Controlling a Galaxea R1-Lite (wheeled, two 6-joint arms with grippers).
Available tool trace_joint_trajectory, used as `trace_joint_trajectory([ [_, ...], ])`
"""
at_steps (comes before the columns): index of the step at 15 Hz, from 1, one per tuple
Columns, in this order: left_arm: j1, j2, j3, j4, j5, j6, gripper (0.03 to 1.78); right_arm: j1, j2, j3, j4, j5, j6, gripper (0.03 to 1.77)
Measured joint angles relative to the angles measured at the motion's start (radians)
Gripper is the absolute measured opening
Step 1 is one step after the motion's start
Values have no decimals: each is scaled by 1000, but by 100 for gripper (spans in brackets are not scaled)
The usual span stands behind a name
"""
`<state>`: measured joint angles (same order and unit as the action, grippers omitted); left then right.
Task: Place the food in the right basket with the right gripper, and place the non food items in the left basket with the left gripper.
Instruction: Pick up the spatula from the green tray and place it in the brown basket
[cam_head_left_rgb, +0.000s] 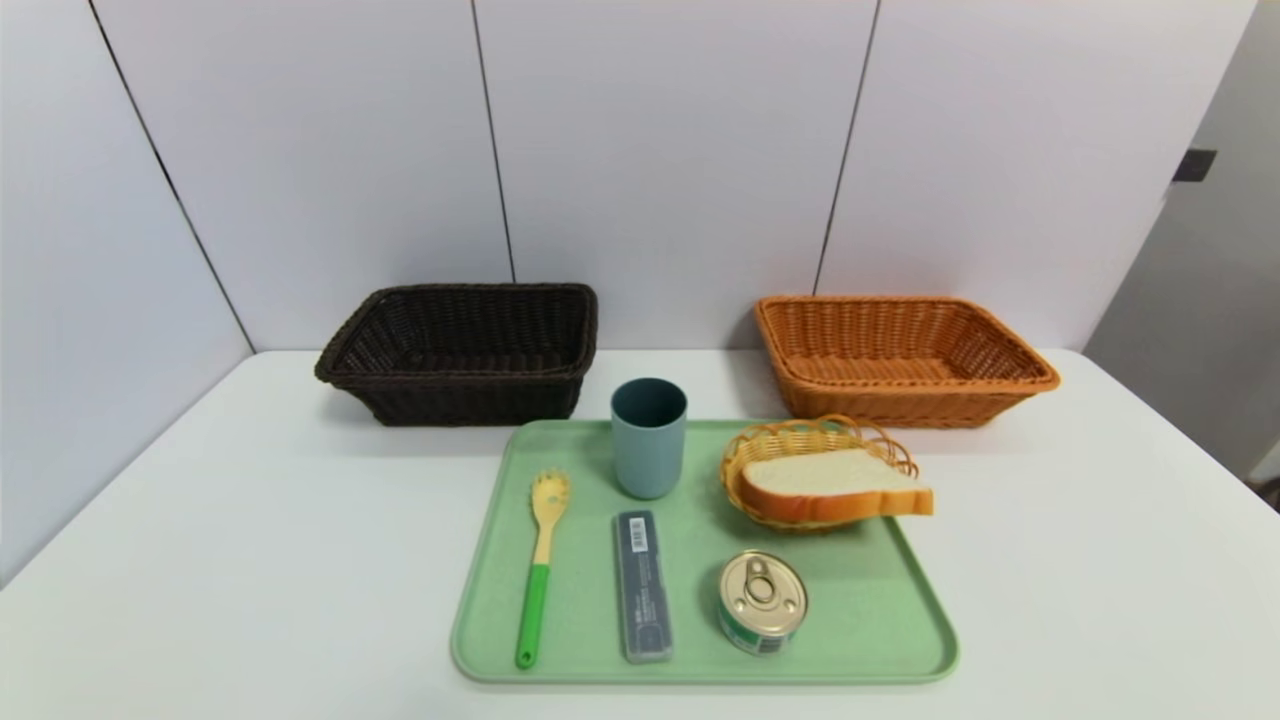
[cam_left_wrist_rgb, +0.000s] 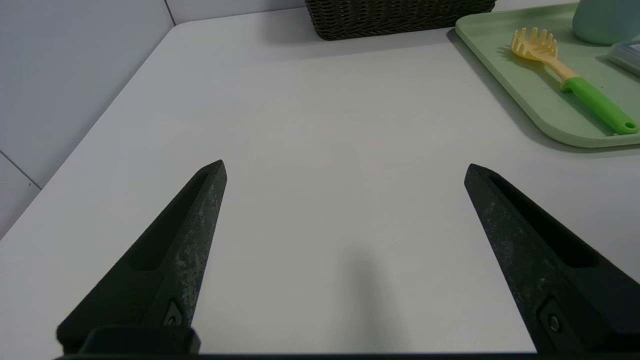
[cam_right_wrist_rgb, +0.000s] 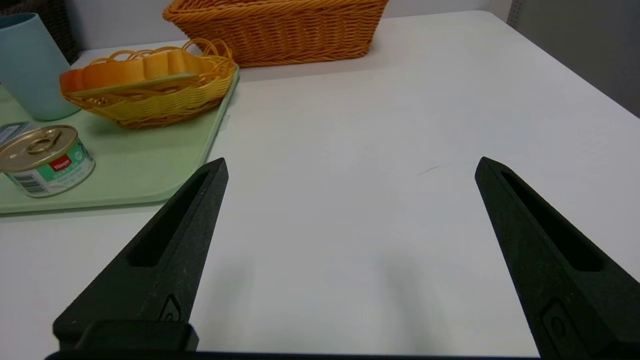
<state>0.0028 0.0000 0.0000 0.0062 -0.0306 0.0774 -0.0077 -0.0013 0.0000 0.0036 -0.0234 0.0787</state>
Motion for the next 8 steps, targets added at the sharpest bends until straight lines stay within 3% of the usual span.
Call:
trace_joint_trajectory([
  [8,0,0,0,-2,-1,-12,169,0,0,0,-3,7,-8,171],
])
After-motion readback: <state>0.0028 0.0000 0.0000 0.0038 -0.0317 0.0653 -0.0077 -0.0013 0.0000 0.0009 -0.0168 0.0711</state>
